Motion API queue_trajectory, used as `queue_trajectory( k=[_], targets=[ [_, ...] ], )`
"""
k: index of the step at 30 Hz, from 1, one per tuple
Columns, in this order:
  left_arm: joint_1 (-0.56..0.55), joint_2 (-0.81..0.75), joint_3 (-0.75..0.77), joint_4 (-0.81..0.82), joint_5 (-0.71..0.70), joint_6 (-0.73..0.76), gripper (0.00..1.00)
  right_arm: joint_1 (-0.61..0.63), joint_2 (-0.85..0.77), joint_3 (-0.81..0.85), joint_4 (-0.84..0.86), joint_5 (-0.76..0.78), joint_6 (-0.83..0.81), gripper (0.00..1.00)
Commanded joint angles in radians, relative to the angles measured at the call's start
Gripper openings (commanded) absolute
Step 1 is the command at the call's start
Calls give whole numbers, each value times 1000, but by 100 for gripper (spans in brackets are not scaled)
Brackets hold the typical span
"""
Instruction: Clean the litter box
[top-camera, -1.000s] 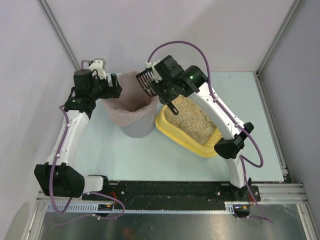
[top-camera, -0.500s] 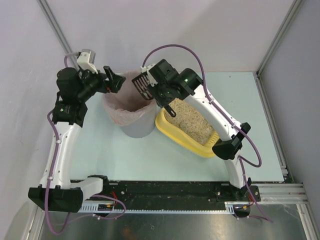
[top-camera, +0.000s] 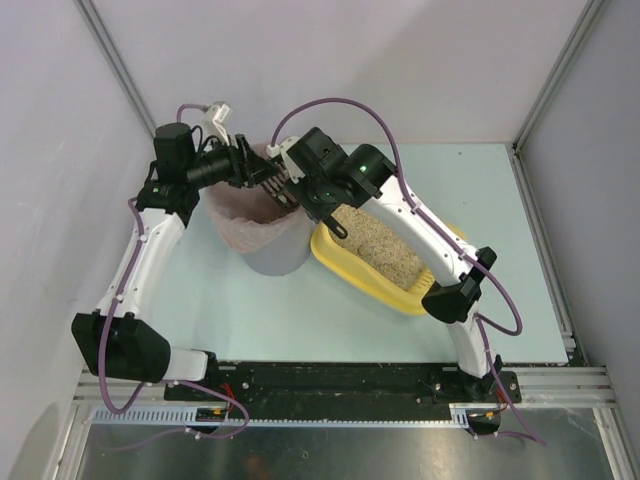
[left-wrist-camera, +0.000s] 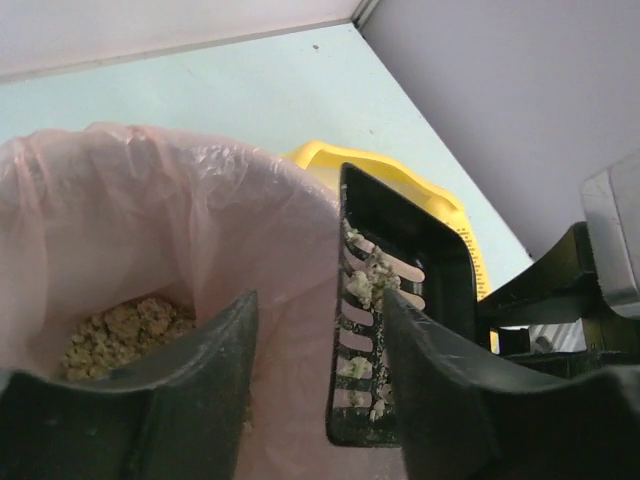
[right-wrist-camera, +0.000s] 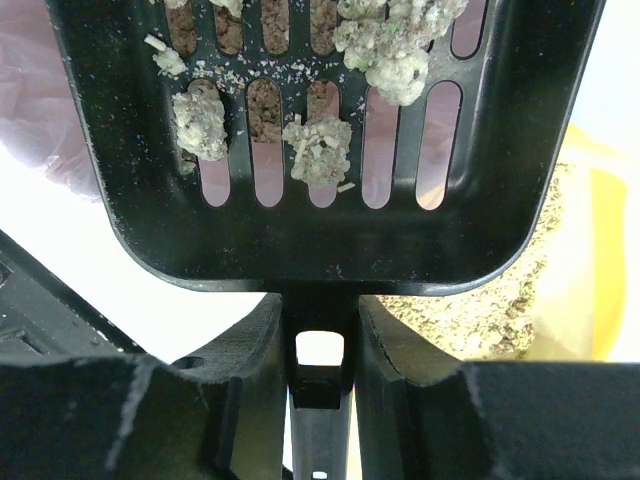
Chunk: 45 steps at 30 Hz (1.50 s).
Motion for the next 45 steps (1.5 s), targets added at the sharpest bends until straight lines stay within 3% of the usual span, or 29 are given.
queue_trajectory(
  k=[1,4,6,7,11,12,14,21,26,34,45],
  targets=[
    [-9,-17,22,32,51,-3,40,7,-3,7,38,25,-26,1],
    [-9,-14,10,33,43,-6,16,9,-15,-8,51,39,-28,8],
    [-9,-13,7,36,41,-12,7,7,-32,-25,64,43,-28,12],
    [-9,-9,4,36,41,-14,0,7,-38,-42,74,48,-25,21],
    [-8,-14,-2,46,11,-40,0,1,-67,-65,91,47,-11,48],
    [-5,-20,-12,56,-9,-64,0,1,-99,-99,119,22,-8,62],
    [2,-17,-15,76,1,-104,0,0,-127,-130,163,-11,-3,67],
    [29,-11,-39,136,11,-204,0,-31,-247,-271,292,-87,26,74],
    [83,-12,-96,202,37,-279,0,-83,-380,-468,461,-133,132,80],
    [156,-36,-234,492,119,-512,0,-256,-692,-968,1002,-376,385,77],
    [161,-68,-245,518,112,-543,0,-284,-738,-1145,1197,-469,540,68]
  ],
)
